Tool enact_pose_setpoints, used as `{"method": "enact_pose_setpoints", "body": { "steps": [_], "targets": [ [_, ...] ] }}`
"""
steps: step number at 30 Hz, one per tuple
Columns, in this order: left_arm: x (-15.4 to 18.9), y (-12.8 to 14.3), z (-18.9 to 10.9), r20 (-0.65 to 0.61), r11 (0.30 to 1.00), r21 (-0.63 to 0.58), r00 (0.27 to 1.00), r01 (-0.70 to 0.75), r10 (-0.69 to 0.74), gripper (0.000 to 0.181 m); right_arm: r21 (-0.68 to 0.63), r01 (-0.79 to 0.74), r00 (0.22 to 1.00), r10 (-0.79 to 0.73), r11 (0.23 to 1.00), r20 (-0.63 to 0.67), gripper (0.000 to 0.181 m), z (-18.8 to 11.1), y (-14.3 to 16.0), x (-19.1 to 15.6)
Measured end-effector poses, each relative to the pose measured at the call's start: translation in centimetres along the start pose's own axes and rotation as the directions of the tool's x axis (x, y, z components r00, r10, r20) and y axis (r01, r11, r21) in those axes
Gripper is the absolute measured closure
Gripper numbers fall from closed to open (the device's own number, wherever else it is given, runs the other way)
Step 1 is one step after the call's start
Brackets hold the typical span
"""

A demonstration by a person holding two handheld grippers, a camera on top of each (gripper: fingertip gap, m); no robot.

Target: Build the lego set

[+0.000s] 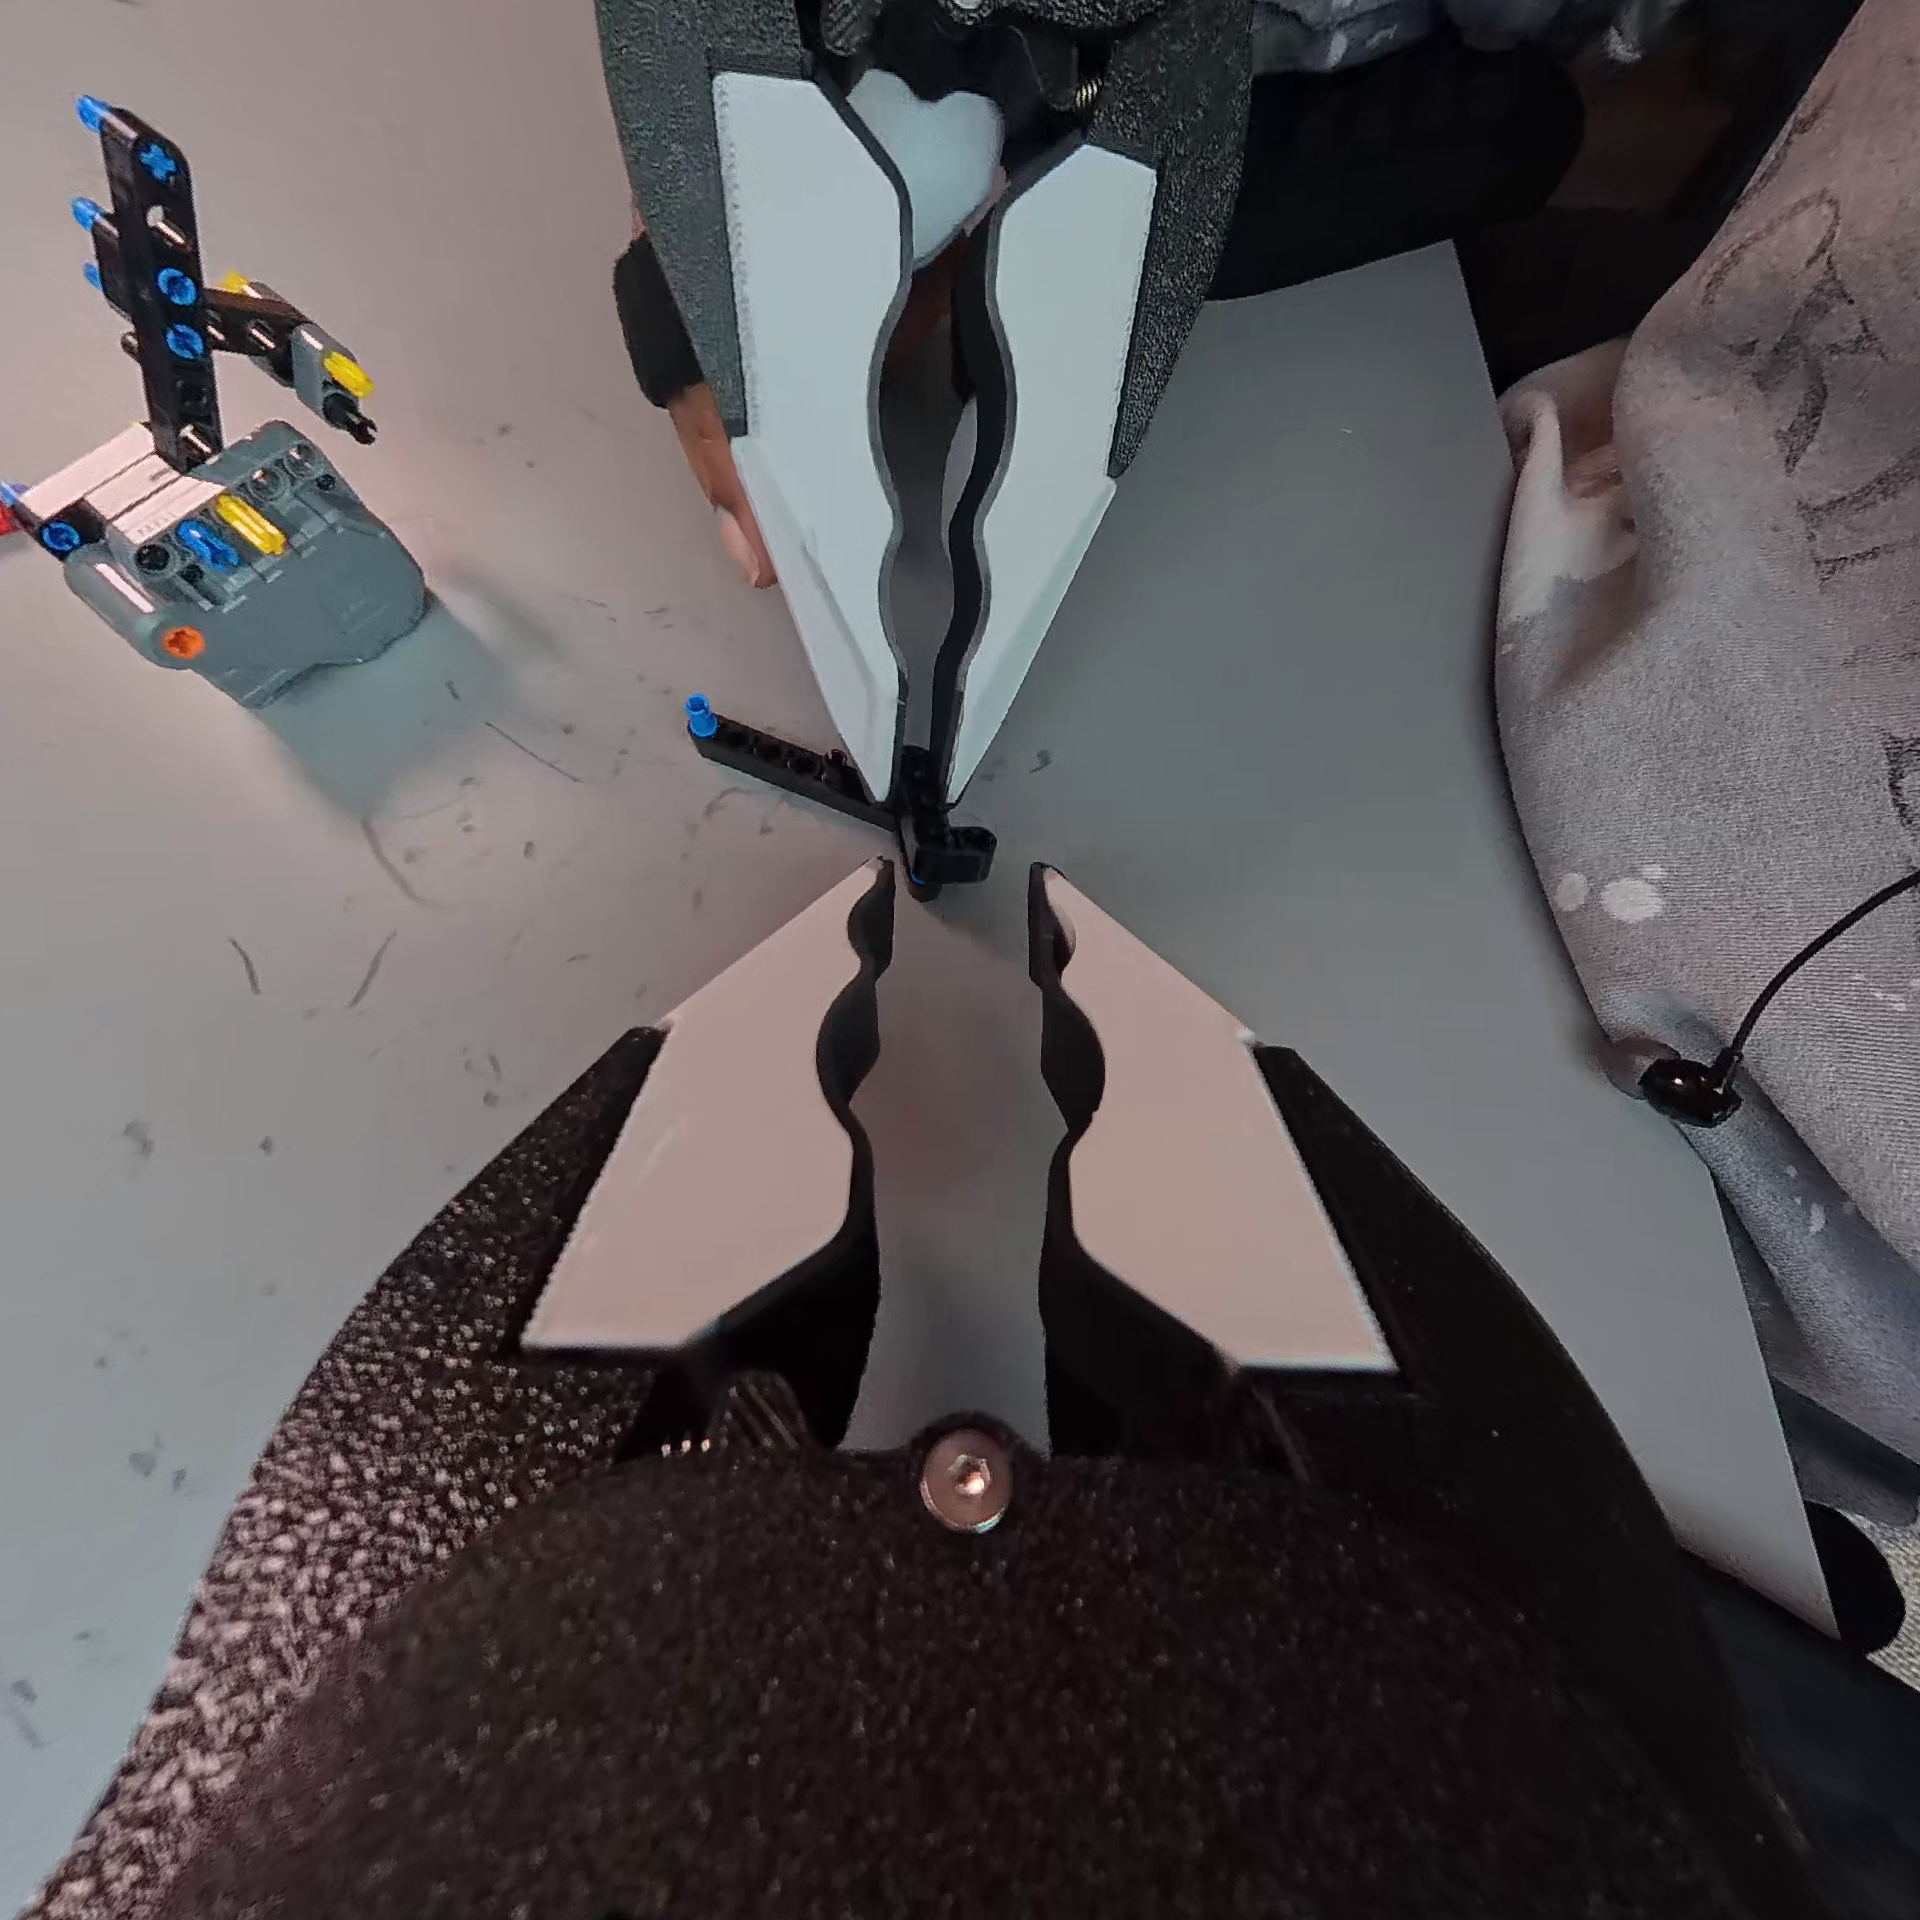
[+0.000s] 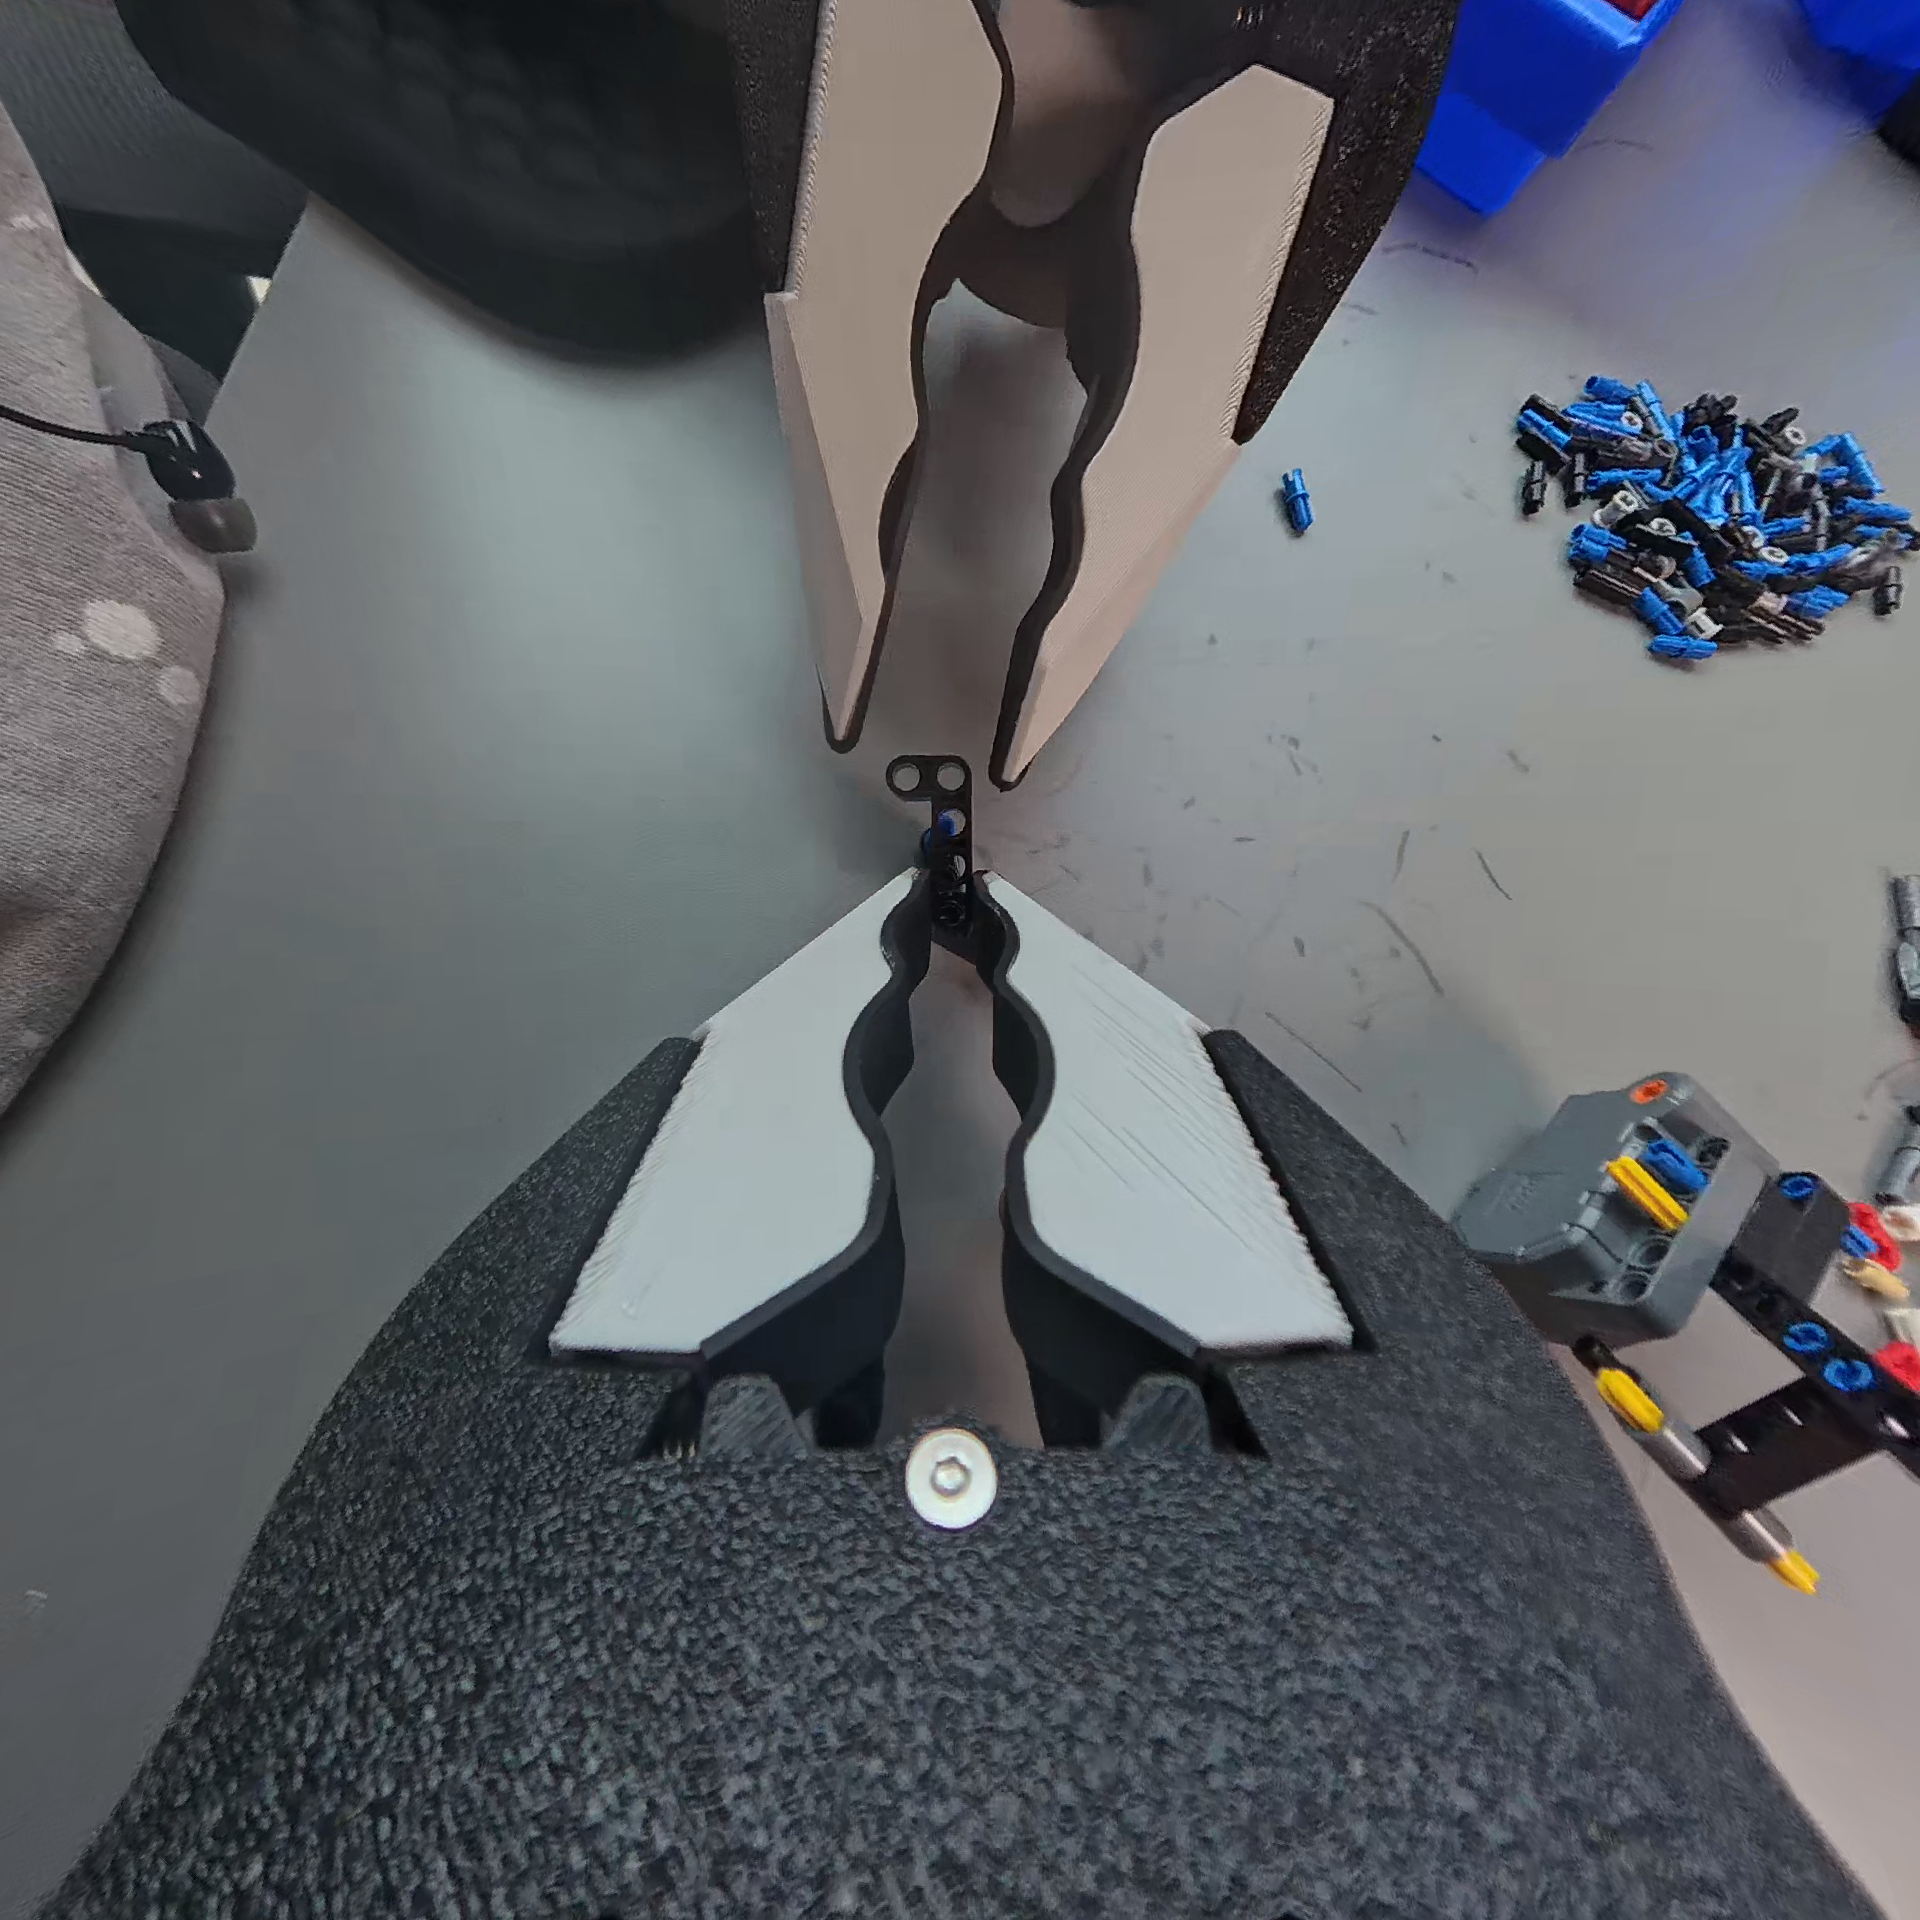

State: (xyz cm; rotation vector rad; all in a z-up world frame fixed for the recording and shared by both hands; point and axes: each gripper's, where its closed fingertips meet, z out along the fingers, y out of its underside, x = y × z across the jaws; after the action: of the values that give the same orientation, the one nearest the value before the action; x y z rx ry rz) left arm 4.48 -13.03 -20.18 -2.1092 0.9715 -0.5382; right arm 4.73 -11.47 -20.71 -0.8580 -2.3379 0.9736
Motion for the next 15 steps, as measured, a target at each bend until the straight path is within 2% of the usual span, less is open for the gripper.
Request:
{"method": "enact_pose_setpoints", "body": {
  "steps": [1,15],
  "targets": [
    [0.06,0.00,0.13,0.005,1.000,-0.004,1.000,-0.009,0.009,0.156,-0.017,0.007,1.000,-0.007,1.000,0.010,0.174,0.10,0.03,-0.01],
    [-0.07,-0.12,0.55,0.018,1.000,-0.002,1.000,-0.002,0.002,0.167,-0.145,0.051,0.996,-0.040,0.988,0.076,0.174,0.30,0.53,-0.15]
  ]
}}
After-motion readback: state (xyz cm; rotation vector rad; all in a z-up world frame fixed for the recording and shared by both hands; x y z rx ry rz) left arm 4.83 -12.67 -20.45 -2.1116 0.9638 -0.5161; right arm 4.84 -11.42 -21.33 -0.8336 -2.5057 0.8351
